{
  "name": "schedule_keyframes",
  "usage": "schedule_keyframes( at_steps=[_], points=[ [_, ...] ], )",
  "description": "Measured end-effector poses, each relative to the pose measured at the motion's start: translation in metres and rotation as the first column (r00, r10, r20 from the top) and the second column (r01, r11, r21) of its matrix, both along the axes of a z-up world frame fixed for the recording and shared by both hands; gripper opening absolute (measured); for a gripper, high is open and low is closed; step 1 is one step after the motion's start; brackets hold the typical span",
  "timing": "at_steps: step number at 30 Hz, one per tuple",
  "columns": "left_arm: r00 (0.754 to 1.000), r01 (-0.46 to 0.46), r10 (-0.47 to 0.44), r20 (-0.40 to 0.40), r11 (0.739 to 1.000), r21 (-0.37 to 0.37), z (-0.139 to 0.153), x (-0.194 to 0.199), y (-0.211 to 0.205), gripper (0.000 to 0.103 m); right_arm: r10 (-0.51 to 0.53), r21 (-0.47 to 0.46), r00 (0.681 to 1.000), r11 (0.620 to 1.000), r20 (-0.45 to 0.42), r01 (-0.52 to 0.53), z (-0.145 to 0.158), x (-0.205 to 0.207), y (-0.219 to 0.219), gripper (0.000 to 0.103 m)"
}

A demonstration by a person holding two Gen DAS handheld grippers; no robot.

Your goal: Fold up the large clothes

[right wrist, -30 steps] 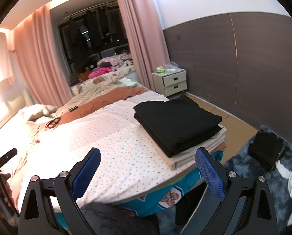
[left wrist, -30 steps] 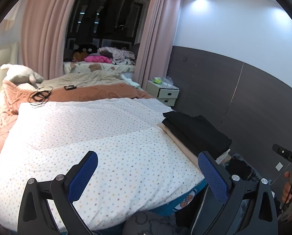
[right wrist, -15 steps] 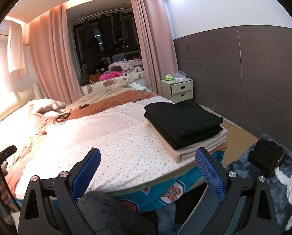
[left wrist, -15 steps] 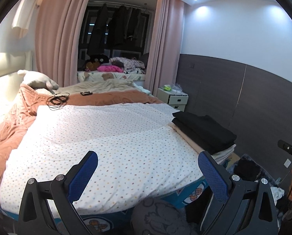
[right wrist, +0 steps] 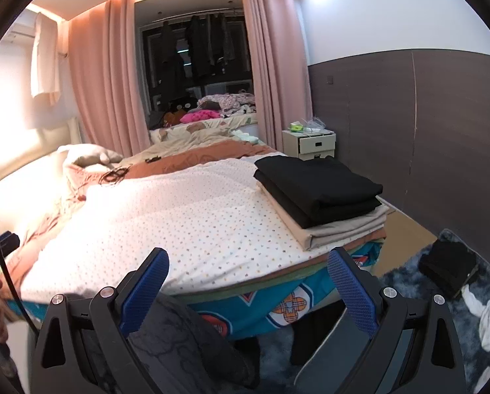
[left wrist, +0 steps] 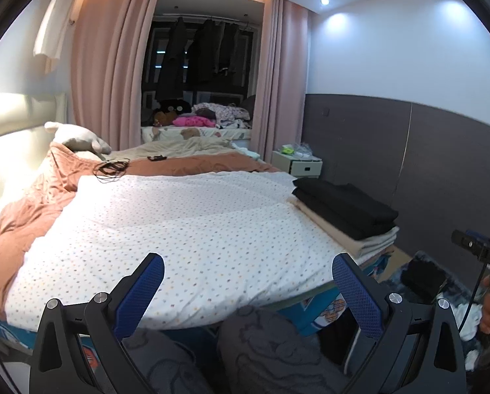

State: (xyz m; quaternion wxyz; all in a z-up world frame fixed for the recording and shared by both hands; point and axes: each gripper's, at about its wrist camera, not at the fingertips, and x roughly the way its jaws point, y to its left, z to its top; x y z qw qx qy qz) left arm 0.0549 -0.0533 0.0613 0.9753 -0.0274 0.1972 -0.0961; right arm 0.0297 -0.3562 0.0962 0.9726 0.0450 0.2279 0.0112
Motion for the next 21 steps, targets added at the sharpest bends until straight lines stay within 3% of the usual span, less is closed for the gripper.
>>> schedule_keyframes(
  at_steps=[7,21],
  points=[
    [1.0,-0.022,0.022,0.004,1.0,-0.006,-0.019,-0.011,-0.008,0.103,0.03,-0.009,0.999,1.0,0.018,-0.03,-0.021,-0.012,0.01,0.097],
    [0.999,-0.04,0.04,-0.003,0.999,0.026,-0.025,-0.017,-0.021,0.103,0.058,0.024,0.998,0.998,0.002,-0.058,-0.034,-0.009,0.012,0.097]
  ],
)
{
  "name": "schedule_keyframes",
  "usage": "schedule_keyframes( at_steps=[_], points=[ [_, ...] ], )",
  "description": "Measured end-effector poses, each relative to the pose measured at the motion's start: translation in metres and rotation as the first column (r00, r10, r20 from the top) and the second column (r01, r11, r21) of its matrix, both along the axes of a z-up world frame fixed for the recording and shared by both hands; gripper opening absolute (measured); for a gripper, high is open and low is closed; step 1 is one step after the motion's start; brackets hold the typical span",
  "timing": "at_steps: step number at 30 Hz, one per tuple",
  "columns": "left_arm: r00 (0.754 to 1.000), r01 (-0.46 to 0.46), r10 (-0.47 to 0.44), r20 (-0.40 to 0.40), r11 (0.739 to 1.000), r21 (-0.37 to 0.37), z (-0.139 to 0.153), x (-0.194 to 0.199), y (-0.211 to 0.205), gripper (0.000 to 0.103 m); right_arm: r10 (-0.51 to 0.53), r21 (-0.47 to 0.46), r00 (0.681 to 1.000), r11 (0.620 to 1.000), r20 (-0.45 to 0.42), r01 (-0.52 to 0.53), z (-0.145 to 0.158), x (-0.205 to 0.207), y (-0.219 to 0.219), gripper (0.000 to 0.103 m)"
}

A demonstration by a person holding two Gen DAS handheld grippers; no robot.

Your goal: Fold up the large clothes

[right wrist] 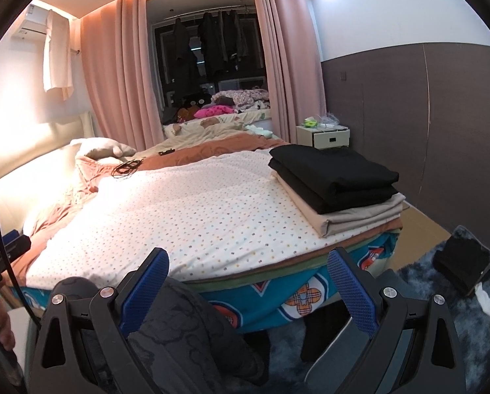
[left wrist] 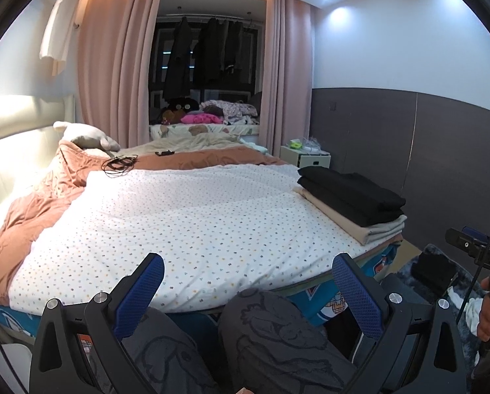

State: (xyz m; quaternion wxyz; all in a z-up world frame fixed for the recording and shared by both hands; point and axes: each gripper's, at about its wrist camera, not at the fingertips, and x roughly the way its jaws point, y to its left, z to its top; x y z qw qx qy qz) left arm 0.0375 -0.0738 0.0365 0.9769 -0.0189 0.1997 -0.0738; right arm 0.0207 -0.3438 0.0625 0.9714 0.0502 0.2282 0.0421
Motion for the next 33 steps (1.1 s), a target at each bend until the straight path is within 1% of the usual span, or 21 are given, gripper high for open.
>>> schedule_keyframes(
  at_steps=[3,10,22,33],
  points=[
    [1.0,0.0,0.0,0.005,1.0,0.017,-0.001,-0.003,-0.004,0.103,0.001,0.0,1.0,1.0,-0.002,-0.001,-0.001,0.001,0.001,0.097],
    [1.0,-0.003,0.002,0.003,1.0,0.027,-0.003,-0.007,-0.005,0.103,0.007,0.012,1.0,1.0,-0.012,-0.007,-0.005,0.003,0.001,0.097],
    [1.0,-0.02,0.02,0.002,1.0,0.02,-0.003,-0.012,-0.003,0.103,0.018,0.009,1.0,1.0,-0.017,-0.018,-0.006,0.003,0.003,0.097],
    [0.999,-0.03,0.03,0.018,1.0,0.002,-0.001,-0.021,0.001,0.103,0.016,0.014,1.0,1.0,-0.013,-0.016,-0.005,0.0,0.001,0.097]
  ],
)
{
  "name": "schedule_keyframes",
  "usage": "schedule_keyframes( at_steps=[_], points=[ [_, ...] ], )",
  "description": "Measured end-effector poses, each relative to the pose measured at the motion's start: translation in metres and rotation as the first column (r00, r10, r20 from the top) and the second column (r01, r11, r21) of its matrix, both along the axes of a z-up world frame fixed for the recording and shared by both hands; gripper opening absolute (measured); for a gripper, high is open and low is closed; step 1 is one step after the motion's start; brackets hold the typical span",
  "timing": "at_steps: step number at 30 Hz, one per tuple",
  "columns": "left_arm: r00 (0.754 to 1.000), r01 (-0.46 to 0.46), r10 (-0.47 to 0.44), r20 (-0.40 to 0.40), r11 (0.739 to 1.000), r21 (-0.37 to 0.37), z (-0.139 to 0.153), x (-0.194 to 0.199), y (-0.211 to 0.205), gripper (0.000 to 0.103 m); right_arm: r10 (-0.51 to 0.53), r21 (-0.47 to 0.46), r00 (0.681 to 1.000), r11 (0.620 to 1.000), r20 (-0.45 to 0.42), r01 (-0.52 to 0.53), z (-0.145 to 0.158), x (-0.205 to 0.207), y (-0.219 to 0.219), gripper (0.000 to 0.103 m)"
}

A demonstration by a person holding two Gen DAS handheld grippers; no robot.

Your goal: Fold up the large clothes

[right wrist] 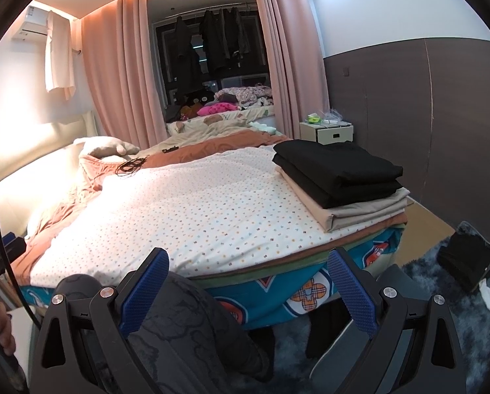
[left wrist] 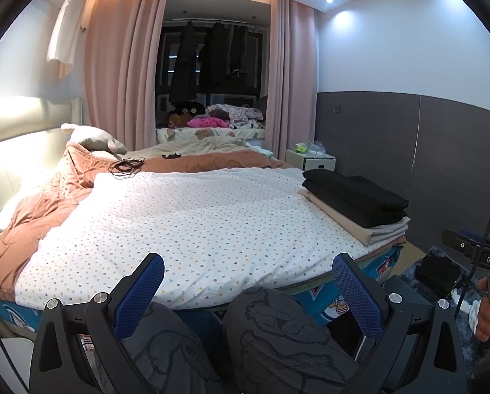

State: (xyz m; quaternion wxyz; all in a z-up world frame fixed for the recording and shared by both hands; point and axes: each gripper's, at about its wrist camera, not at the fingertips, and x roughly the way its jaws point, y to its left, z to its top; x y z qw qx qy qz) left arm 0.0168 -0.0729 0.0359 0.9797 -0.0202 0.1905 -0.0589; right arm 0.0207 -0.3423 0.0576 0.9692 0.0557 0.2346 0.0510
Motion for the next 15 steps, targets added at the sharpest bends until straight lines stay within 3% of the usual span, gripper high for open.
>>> schedule_keyframes(
  at_steps=[15],
  points=[
    [1.0,0.0,0.0,0.016,1.0,-0.009,0.0017,-0.0078,0.0022,0.103,0.015,-0.009,1.0,1.0,0.005,-0.015,-0.0015,-0.0076,0.0013,0.097]
  ],
)
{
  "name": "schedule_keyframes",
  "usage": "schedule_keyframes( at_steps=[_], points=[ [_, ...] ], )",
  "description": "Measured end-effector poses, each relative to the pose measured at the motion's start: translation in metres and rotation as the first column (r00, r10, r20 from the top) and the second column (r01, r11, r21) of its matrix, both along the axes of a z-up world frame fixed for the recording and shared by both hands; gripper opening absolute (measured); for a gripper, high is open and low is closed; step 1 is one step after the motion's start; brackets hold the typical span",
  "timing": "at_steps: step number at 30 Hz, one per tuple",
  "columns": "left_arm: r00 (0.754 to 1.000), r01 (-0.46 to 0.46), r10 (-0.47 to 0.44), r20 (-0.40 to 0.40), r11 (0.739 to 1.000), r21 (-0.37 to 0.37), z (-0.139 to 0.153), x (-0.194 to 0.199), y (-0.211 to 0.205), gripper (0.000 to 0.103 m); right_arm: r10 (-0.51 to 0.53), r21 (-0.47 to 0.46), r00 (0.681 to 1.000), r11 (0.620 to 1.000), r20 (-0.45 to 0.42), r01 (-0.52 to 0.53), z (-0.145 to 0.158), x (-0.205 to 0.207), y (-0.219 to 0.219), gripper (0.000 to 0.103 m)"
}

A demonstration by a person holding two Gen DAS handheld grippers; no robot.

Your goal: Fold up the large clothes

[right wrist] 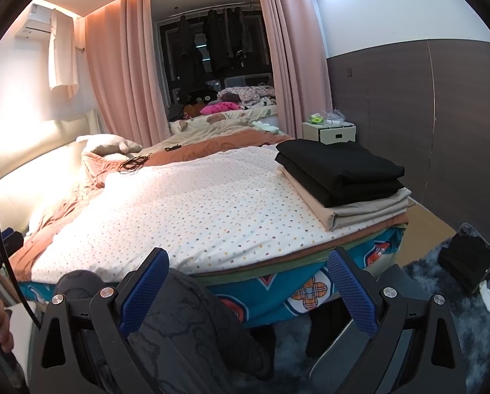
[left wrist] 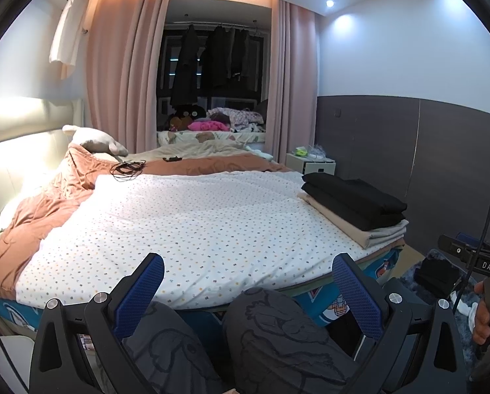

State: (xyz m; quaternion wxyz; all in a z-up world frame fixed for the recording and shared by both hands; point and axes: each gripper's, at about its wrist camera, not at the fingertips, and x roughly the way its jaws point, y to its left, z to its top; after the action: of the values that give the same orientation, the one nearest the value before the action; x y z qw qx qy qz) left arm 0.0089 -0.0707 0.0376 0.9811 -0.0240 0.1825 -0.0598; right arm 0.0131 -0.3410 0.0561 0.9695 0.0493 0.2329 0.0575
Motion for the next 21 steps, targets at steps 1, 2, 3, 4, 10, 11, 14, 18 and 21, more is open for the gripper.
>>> schedule_keyframes(
  at_steps=[1,2,3,4,10,11,14,18,21],
  points=[
    [1.0,0.001,-0.001,0.001,1.0,-0.001,0.0001,-0.0006,0.0003,0.103,0.002,-0.002,1.0,1.0,0.001,-0.002,-0.0001,-0.0006,0.0006,0.097],
    [1.0,0.001,-0.001,0.003,1.0,-0.002,0.0003,-0.0012,0.0007,0.103,0.005,-0.004,1.0,1.0,0.001,-0.005,0.0,-0.0007,0.0008,0.097],
    [1.0,0.001,-0.001,0.004,1.0,-0.003,0.0005,-0.0016,0.0013,0.103,0.007,-0.005,1.0,1.0,0.001,-0.007,0.0002,-0.0002,0.001,0.097],
    [1.0,0.002,-0.002,0.006,1.0,-0.004,0.0006,-0.0021,0.0016,0.103,0.008,-0.006,1.0,1.0,0.0,-0.008,0.0006,0.0009,0.0008,0.097],
    [1.0,0.003,-0.003,0.008,1.0,-0.006,0.0001,-0.003,0.002,0.103,0.008,-0.004,1.0,1.0,-0.003,-0.008,-0.0002,0.0002,0.0016,0.097],
    [1.0,0.003,-0.003,0.008,1.0,-0.008,0.0003,-0.0033,0.0024,0.103,0.008,-0.004,1.0,1.0,-0.003,-0.008,-0.0002,0.0002,0.0016,0.097],
    [1.0,0.003,-0.003,0.01,1.0,-0.008,0.0008,-0.0036,0.0031,0.103,0.009,-0.005,1.0,1.0,-0.002,-0.009,-0.0001,0.0002,0.0018,0.097],
    [1.0,0.002,-0.002,0.017,1.0,-0.009,0.0022,-0.0055,0.0036,0.103,0.007,-0.006,1.0,1.0,-0.004,-0.007,-0.0007,0.0001,0.0019,0.097],
    [1.0,0.005,-0.005,0.024,1.0,-0.004,0.002,-0.0087,0.0014,0.103,0.007,-0.004,1.0,1.0,-0.007,-0.007,-0.0024,-0.0013,0.0008,0.097]
  ],
)
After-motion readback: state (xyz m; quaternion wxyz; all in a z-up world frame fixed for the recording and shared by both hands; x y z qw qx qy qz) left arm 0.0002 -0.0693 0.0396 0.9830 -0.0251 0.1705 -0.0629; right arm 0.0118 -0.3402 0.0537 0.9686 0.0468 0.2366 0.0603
